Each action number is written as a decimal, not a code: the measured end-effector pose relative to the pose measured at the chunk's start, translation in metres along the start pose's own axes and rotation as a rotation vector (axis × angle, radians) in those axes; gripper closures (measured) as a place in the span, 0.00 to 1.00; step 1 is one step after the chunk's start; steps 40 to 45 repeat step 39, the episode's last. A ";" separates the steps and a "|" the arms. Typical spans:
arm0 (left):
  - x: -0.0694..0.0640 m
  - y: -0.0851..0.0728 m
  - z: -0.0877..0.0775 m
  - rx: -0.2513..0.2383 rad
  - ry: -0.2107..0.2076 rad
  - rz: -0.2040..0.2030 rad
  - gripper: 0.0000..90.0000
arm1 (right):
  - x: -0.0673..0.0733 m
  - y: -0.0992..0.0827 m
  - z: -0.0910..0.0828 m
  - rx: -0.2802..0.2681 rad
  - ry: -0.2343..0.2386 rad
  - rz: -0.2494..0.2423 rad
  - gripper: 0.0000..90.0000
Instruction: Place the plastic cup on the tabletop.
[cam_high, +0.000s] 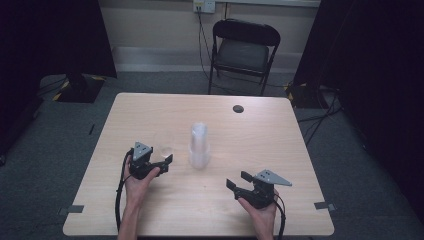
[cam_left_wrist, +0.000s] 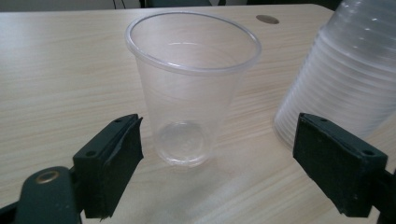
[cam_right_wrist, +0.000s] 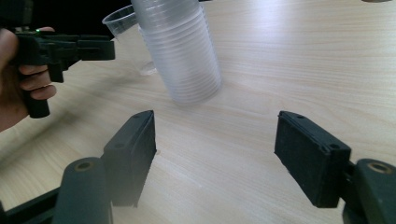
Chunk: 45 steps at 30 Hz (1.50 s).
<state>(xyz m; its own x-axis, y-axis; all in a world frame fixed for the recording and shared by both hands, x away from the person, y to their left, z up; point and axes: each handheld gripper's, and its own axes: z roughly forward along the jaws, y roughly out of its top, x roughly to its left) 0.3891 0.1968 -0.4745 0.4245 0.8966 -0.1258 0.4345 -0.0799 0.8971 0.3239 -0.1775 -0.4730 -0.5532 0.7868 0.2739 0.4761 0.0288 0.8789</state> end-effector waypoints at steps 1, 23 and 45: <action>-0.001 0.000 -0.003 -0.003 -0.007 0.003 0.17 | 0.000 0.000 0.000 0.000 0.000 0.000 0.32; -0.030 -0.017 -0.050 -0.020 -0.068 0.046 0.18 | -0.003 0.000 -0.004 0.009 -0.023 -0.003 0.32; -0.042 -0.042 -0.066 -0.008 -0.094 0.042 0.18 | -0.004 -0.005 -0.001 0.016 -0.048 -0.010 0.29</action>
